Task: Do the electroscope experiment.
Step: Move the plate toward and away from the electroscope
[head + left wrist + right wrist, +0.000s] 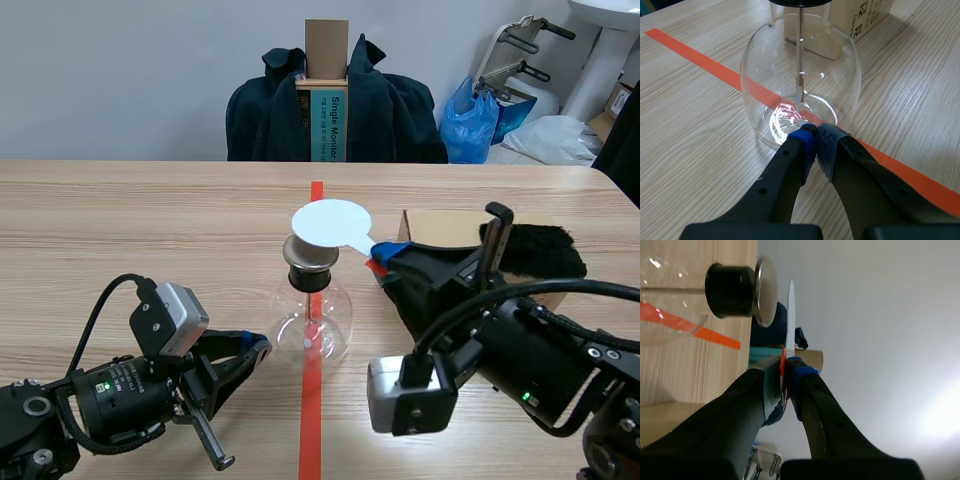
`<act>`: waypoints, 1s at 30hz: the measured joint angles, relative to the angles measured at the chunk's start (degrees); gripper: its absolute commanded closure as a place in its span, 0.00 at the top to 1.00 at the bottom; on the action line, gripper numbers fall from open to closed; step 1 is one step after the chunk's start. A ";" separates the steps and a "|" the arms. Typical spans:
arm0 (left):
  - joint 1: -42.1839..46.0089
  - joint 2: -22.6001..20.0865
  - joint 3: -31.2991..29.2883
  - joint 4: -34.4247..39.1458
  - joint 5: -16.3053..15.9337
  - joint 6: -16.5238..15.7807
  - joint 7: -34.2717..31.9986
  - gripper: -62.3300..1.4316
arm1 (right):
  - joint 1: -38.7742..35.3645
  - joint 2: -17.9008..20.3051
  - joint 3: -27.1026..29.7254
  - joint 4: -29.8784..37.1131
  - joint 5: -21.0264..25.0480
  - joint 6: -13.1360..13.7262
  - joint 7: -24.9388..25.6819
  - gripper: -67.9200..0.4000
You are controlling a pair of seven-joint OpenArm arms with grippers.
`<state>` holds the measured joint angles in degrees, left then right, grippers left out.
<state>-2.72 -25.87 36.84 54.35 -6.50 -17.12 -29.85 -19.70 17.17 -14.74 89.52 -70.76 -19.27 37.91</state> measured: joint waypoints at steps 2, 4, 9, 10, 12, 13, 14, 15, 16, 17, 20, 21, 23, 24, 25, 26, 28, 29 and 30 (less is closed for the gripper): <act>0.00 0.00 0.00 0.00 0.00 0.00 0.00 0.05 | 0.00 0.00 0.00 0.00 0.00 -0.02 1.99 0.02; 0.00 0.00 0.00 0.00 0.00 0.00 0.00 0.05 | 0.00 0.00 0.00 0.00 0.00 -0.02 3.15 0.02; 0.00 0.00 0.00 0.00 0.00 0.00 0.00 0.05 | 0.00 0.00 0.00 0.00 0.00 -0.02 4.72 0.02; 0.00 0.00 0.00 0.00 0.00 0.00 0.00 0.05 | 0.00 0.00 0.00 0.00 0.00 -0.02 5.18 0.02; 0.00 0.00 0.00 0.00 0.00 0.00 0.00 0.05 | 0.00 0.00 0.00 0.00 0.00 -0.02 5.77 0.02; 0.00 0.00 0.00 0.00 0.00 0.00 0.00 0.05 | 0.00 0.00 0.00 0.00 0.00 -0.02 5.77 0.02; 0.00 0.00 0.00 0.00 0.00 0.00 0.00 0.05 | 0.00 0.00 0.00 0.00 0.00 -0.02 5.68 0.02; 0.00 0.00 0.00 0.00 0.00 0.00 0.00 0.05 | 0.00 0.00 0.00 0.00 0.00 -0.02 5.57 0.02; 0.00 0.00 0.00 0.00 0.00 0.00 0.00 0.05 | 0.00 0.00 0.00 0.00 0.00 -0.02 5.49 0.02; 0.00 0.00 0.00 0.00 0.00 0.00 0.00 0.05 | 0.00 0.00 0.00 0.00 0.00 -0.02 5.03 0.02; 0.00 0.00 0.00 0.00 0.00 0.00 0.00 0.05 | 0.00 0.00 0.00 0.00 0.00 -0.02 3.34 0.02; 0.00 0.00 0.00 0.00 0.00 0.09 0.00 0.05 | 0.00 0.00 0.00 0.00 0.00 -0.02 2.78 0.02; 0.00 0.00 0.00 0.00 0.00 1.18 0.00 0.05 | 0.00 0.00 0.00 0.00 0.00 -0.02 0.72 0.02; 0.00 -0.02 0.00 0.00 0.00 1.60 0.00 0.05 | 0.00 0.00 0.00 0.00 0.00 -0.02 -0.61 0.02; 0.00 -0.02 0.00 0.00 0.00 1.75 0.00 0.05 | 0.00 0.00 0.00 0.00 0.00 -0.02 -2.19 0.02; 0.00 0.00 0.00 0.00 0.00 1.70 0.00 0.05 | 0.00 0.00 0.00 0.00 0.00 -0.02 -3.87 0.02; 0.00 0.00 0.00 0.00 0.00 1.70 0.00 0.05 | 0.00 0.00 0.00 0.00 0.00 -0.02 -7.48 0.02; 0.00 -0.02 0.00 0.00 0.00 1.70 0.00 0.05 | 0.00 0.00 0.00 0.00 0.02 0.00 -9.27 0.02; 0.00 -0.02 0.00 0.00 0.00 1.70 0.00 0.05 | 0.00 0.00 0.00 0.00 0.02 0.00 -11.10 0.02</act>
<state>-2.72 -25.89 36.84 54.35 -6.50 -15.42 -29.85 -19.70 17.17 -14.74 89.52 -70.74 -19.27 26.81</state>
